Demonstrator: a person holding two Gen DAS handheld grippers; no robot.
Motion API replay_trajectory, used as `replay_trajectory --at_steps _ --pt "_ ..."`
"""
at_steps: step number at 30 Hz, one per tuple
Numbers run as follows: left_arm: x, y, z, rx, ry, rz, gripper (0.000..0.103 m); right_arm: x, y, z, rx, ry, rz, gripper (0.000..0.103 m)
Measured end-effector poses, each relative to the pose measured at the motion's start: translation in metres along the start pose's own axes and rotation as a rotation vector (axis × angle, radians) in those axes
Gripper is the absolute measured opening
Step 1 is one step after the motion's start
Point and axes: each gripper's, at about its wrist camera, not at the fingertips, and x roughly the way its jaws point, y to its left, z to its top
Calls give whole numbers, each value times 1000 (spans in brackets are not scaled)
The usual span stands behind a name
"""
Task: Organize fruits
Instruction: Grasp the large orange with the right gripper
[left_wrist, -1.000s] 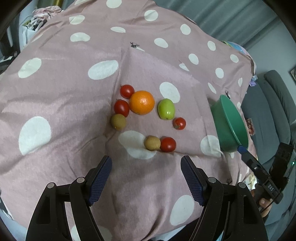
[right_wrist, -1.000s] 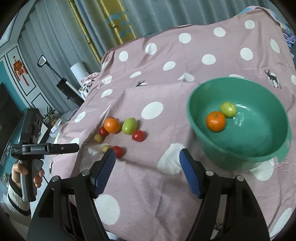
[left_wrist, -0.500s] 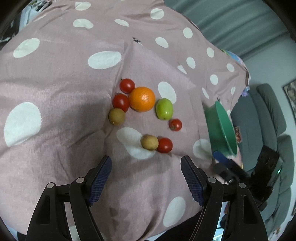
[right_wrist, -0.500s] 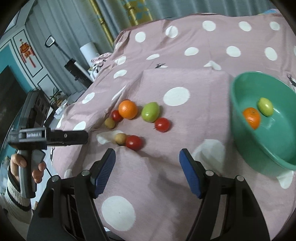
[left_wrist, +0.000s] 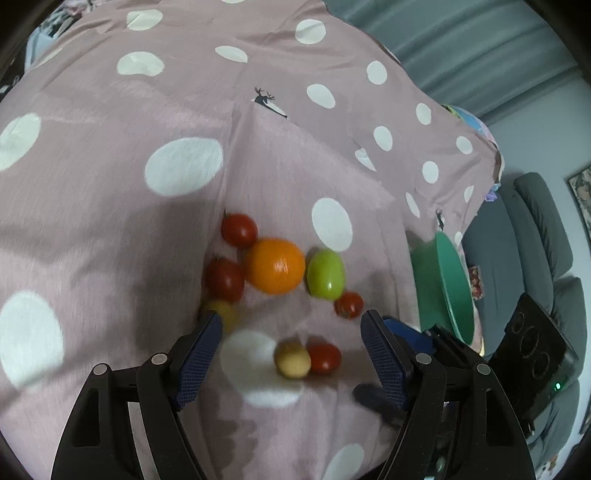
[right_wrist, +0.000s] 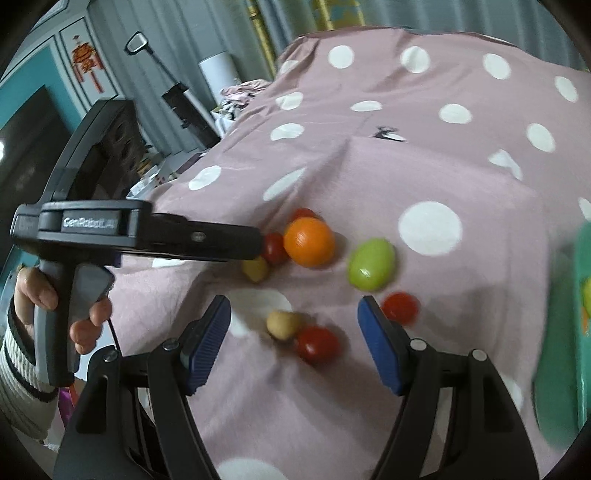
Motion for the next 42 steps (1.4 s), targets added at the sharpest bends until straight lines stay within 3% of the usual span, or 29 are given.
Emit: replay_trajectory --at_steps 7,20,31,42 --pt "14 -6 24 48 23 7 77 30 -3 16 50 42 89 71" --pt "41 -9 42 90 94 17 76 67 -8 31 119 89 49 58" --pt "53 5 45 85 138 48 48 82 -24 31 168 112 52 49" --pt "47 -1 42 102 124 37 47 73 -23 30 160 81 50 46"
